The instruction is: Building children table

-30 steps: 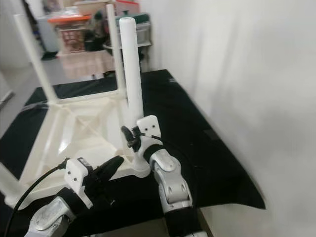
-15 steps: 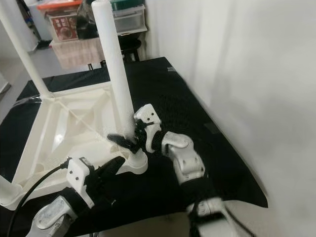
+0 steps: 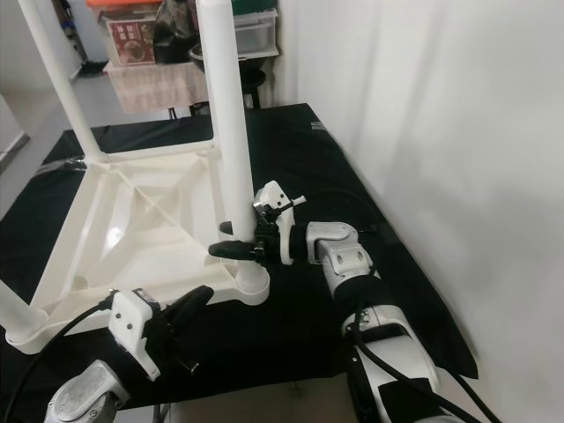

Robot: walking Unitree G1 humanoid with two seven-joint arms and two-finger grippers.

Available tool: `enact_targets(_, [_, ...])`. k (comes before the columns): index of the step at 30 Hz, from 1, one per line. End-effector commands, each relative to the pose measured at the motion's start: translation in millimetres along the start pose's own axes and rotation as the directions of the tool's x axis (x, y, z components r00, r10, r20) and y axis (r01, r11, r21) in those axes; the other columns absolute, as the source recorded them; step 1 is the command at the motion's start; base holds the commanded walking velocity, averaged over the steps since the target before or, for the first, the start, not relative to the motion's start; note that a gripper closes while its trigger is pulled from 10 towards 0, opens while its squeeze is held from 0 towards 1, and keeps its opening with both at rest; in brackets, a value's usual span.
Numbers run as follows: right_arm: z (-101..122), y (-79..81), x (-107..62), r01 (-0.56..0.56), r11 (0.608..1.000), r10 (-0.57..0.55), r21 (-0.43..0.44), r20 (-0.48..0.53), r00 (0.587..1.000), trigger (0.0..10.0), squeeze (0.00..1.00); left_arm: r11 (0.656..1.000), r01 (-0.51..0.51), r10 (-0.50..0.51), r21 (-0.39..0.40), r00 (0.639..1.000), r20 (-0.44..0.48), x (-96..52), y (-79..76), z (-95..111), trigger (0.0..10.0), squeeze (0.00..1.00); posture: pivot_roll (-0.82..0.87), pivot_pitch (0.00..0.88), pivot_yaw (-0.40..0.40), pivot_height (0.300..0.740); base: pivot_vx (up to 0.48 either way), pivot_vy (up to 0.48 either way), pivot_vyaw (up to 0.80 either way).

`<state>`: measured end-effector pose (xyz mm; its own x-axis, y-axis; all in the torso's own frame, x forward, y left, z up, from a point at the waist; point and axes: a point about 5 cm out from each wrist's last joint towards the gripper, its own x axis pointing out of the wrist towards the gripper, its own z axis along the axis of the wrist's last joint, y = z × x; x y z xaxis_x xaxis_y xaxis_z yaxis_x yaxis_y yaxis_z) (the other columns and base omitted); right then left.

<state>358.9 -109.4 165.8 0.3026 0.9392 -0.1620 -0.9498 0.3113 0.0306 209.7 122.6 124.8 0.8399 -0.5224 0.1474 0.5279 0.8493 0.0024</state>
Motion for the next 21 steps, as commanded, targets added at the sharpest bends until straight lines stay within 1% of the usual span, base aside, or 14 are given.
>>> enact_targets(1, [-28, -1.0, -11.8, 0.125, 0.991, -0.123, 0.04, -0.058, 0.991, 0.0, 0.0, 1.0, -0.006, 0.006, 0.017, 1.0, -0.006, -2.8, 1.4, 0, 10.0, 0.0, 0.01, 0.0, 0.018, 0.74, 0.0, 0.0, 0.0])
enact_targets(6, [-55, 3.3, -25.8, 0.28, 0.959, -0.274, 0.043, -0.12, 0.954, 0.0, 0.0, 1.0, -0.005, 0.005, 0.014, 1.0, -0.009, -4.0, 1.1, 0, 10.0, 0.0, 0.0, 0.0, 0.017, 0.74, 0.0, 0.0, 0.0])
enact_targets(7, [-66, 9.1, -28.4, 0.355, 0.934, -0.345, 0.05, -0.145, 0.927, 0.0, 0.0, 1.0, -0.004, 0.004, 0.012, 1.0, -0.012, -5.0, 0.9, 0, 10.0, 0.0, 0.0, 0.0, 0.016, 0.74, 0.0, 0.0, 0.0])
enact_targets(8, [-81, 16.4, -28.3, 0.524, 0.849, -0.507, 0.064, -0.177, 0.844, 0.0, 0.0, 1.0, -0.003, 0.003, 0.009, 1.0, -0.015, -6.6, 1.1, -1, 10.0, 0.0, -0.01, 0.0, 0.02, 0.74, 0.0, 0.0, 0.0])
enact_targets(10, [-81, 16.4, -28.3, 0.524, 0.849, -0.507, 0.064, -0.177, 0.844, 0.0, 0.0, 1.0, -0.003, 0.003, 0.009, 1.0, -0.015, -6.6, 1.1, -1, 10.0, 0.0, -0.01, 0.0, 0.02, 0.74, 0.0, 0.0, 0.0])
enact_targets(11, [-90, 21.6, -29.9, 0.636, 0.769, -0.613, 0.067, -0.204, 0.763, 0.0, 0.0, 1.0, -0.003, 0.003, 0.006, 1.0, -0.017, -7.7, 1.2, -1, 10.0, 0.0, -0.01, 0.0, 0.02, 0.74, 0.0, 0.0, 0.0])
enact_targets(12, [-90, 21.6, -29.9, 0.636, 0.769, -0.613, 0.067, -0.204, 0.763, 0.0, 0.0, 1.0, -0.003, 0.003, 0.006, 1.0, -0.017, -7.7, 1.2, -1, 10.0, 0.0, -0.01, 0.0, 0.02, 0.74, 0.0, 0.0, 0.0])
enact_targets(13, [-100, 53.1, -8.9, 0.682, 0.718, -0.648, 0.138, -0.224, 0.728, 0.0, 0.0, 1.0, 0.002, -0.002, 0.001, 1.0, -0.023, -8.0, 1.4, -2, 10.0, 0.0, -0.03, 0.0, 0.047, 0.74, 0.0, 0.0, 0.0])
enact_targets(14, [-101, 74.8, 2.6, 0.706, 0.681, -0.666, 0.196, -0.236, 0.708, 0.0, 0.0, 1.0, 0.005, -0.006, -0.002, 1.0, -0.027, -7.9, 1.7, -3, 10.0, 0.0, -0.04, 0.0, 0.05, 0.74, 0.0, 0.0, 0.0])
enact_targets(15, [-101, 74.8, 2.6, 0.706, 0.681, -0.666, 0.196, -0.236, 0.708, 0.0, 0.0, 1.0, 0.005, -0.006, -0.002, 1.0, -0.027, -7.9, 1.7, -3, 10.0, 0.0, -0.04, 0.0, 0.05, 0.74, 0.0, 0.0, 0.0])
enact_targets(16, [-94, 82.9, 17.3, 0.682, 0.697, -0.649, 0.224, -0.208, 0.732, 0.0, 0.0, 1.0, 0.019, -0.019, -0.007, 0.999, -0.029, -5.7, 0.2, -3, 10.0, 0.0, -0.05, 0.0, 0.062, 0.74, 0.0, 0.0, 0.0])
enact_targets(17, [-94, 82.9, 17.3, 0.682, 0.697, -0.649, 0.224, -0.208, 0.732, 0.0, 0.0, 1.0, 0.019, -0.019, -0.007, 0.999, -0.029, -5.7, 0.2, -3, 10.0, 0.0, -0.05, 0.0, 0.062, 0.74, 0.0, 0.0, 0.0])
enact_targets(18, [-79, 69.8, 33.5, 0.666, 0.722, -0.645, 0.188, -0.164, 0.746, 0.0, 0.0, 0.999, 0.038, -0.038, -0.006, 0.999, -0.026, -1.2, -2.1, -4, 10.0, 0.0, -0.04, 0.0, 0.049, 0.74, 0.0, 0.0, 0.0])
enact_targets(21, [-72, 59.6, 36.9, 0.677, 0.718, -0.661, 0.162, -0.148, 0.736, 0.0, 0.0, 0.999, 0.039, -0.039, -0.004, 0.999, -0.021, 0.7, -2.1, -3, 10.0, 0.0, -0.04, 0.0, 0.048, 0.74, 0.0, 0.0, 0.0])
